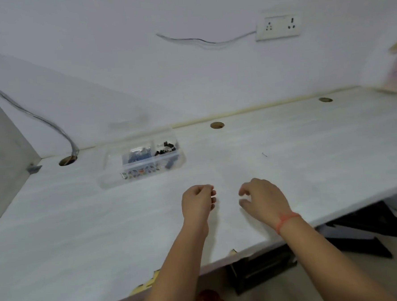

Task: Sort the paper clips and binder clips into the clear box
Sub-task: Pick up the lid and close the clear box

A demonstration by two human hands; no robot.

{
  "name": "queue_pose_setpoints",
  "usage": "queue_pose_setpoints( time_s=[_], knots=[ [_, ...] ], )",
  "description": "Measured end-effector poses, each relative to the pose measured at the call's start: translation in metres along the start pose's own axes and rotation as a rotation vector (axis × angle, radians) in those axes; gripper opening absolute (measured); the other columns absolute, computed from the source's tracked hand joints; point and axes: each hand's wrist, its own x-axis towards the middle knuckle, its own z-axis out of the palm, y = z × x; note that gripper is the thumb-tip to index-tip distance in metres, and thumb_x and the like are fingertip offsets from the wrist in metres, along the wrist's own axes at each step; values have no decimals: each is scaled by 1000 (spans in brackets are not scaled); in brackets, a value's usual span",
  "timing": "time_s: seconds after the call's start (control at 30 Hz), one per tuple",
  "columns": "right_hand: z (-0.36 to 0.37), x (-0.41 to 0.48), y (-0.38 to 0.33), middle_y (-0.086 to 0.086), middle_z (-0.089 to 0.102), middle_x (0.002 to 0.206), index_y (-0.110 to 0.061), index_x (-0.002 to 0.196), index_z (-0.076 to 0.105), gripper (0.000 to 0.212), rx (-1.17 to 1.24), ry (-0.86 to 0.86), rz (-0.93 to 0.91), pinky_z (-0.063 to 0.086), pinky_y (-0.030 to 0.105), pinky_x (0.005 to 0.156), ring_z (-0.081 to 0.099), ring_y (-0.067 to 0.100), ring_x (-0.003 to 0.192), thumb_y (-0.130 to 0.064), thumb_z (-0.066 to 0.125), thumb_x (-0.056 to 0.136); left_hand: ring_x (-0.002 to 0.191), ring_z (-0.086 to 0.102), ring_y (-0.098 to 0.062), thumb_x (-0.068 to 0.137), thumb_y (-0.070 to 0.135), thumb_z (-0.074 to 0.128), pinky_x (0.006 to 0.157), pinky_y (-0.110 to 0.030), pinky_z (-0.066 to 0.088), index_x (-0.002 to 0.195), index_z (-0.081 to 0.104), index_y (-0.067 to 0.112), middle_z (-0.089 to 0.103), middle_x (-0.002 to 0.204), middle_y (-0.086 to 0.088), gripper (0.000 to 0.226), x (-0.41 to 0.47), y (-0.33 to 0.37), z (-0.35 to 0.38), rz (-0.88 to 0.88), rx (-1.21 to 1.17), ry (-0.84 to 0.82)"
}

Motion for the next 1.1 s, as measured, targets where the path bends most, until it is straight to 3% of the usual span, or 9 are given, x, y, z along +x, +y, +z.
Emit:
queue_pose_setpoints(
  time_s=[0.2,0.37,0.53,0.63,0.73,0.9,0.97,1.03,1.1],
  knots=[
    [3,-27,44,-1,56,115,-20,115,64,33,-107,-143,-91,39,25,81,55,20,108,-33,62,84,80,62,-23,88,16,58,82,-38,55,83,66,13,67,86,-7,11,-16,-26,22,-20,173,-64],
    [21,-27,55,4,59,102,-11,95,65,14,-139,49,-151,41,25,74,56,21,97,-17,54,89,79,62,-21,89,15,58,82,-36,54,91,67,8,67,87,-7,11,-19,-30,28,-41,147,-62],
    [38,-27,58,1,58,77,-15,77,58,13,-323,262,-340,45,28,58,54,19,70,-15,71,75,82,63,-22,89,15,58,76,-31,53,93,67,6,67,93,-10,13,-20,-33,26,-51,82,-28],
    [31,-28,45,2,56,81,-12,81,55,6,-208,482,-387,49,26,61,51,17,70,-13,59,85,85,63,-23,89,13,57,79,-31,53,93,66,5,67,95,-12,12,-20,-33,25,-64,-23,10],
    [6,-27,14,4,57,87,-12,86,50,8,-47,661,-424,40,17,56,54,15,67,-17,47,90,88,64,-25,91,12,56,82,-32,54,91,65,7,68,99,-13,10,-18,-28,20,-109,-124,47],
    [-44,-24,-41,9,60,92,-7,90,53,11,165,926,-432,45,25,48,60,21,66,-15,45,91,95,57,-25,94,16,53,86,-35,51,85,58,13,58,107,-13,10,-12,-16,9,-110,-195,47],
    [-64,-22,-57,9,59,92,-4,90,56,16,237,996,-409,42,22,48,60,21,65,-15,46,92,102,51,-23,96,20,51,91,-35,48,105,59,8,52,120,-13,17,-7,-11,1,-89,-216,64],
    [-81,-20,-69,9,59,94,-3,90,56,21,319,1059,-365,35,19,50,57,19,63,-18,43,93,109,49,-23,96,28,49,102,-37,44,137,44,6,44,139,-12,46,-1,-12,-11,-91,-171,95],
    [-91,-14,-77,7,57,96,-5,91,54,25,481,1047,-323,34,17,53,55,15,64,-22,37,93,119,50,-29,95,36,46,108,-42,39,143,36,8,40,147,-13,56,3,-13,-23,-80,-123,139]
  ],
)
